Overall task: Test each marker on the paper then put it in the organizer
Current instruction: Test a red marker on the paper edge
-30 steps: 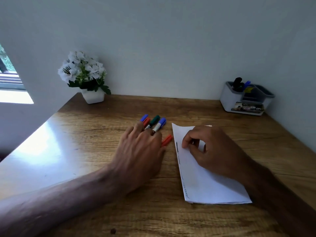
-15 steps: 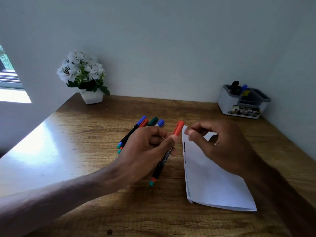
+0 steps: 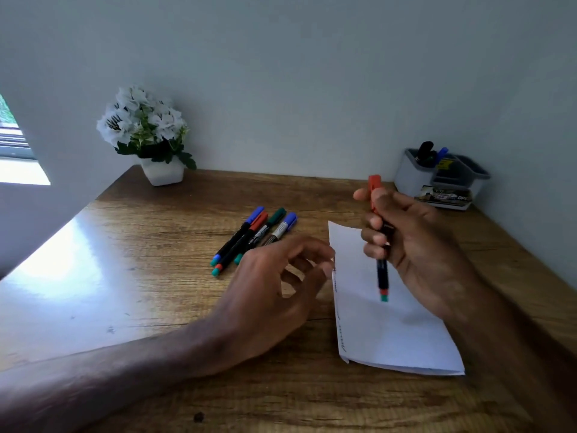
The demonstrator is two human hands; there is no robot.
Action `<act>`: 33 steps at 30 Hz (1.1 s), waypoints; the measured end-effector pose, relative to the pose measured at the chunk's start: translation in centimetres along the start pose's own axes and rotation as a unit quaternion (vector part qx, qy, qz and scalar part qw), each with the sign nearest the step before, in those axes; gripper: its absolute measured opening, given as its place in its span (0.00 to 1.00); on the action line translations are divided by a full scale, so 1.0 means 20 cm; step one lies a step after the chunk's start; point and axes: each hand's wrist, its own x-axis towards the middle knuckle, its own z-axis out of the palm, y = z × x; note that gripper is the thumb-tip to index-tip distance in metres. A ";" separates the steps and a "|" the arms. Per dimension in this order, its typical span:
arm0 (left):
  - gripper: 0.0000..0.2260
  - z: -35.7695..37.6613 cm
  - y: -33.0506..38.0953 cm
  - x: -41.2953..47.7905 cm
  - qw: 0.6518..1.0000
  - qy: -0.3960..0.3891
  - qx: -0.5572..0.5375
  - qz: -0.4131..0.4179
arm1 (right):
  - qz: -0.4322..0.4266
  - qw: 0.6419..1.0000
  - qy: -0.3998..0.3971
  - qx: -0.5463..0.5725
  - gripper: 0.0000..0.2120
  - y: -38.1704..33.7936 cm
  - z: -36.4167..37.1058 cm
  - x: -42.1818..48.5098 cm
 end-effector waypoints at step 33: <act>0.15 0.00 -0.11 0.01 0.985 -0.042 0.157 0.060 | -0.067 0.995 -0.068 -0.026 0.18 -0.12 -0.12 0.02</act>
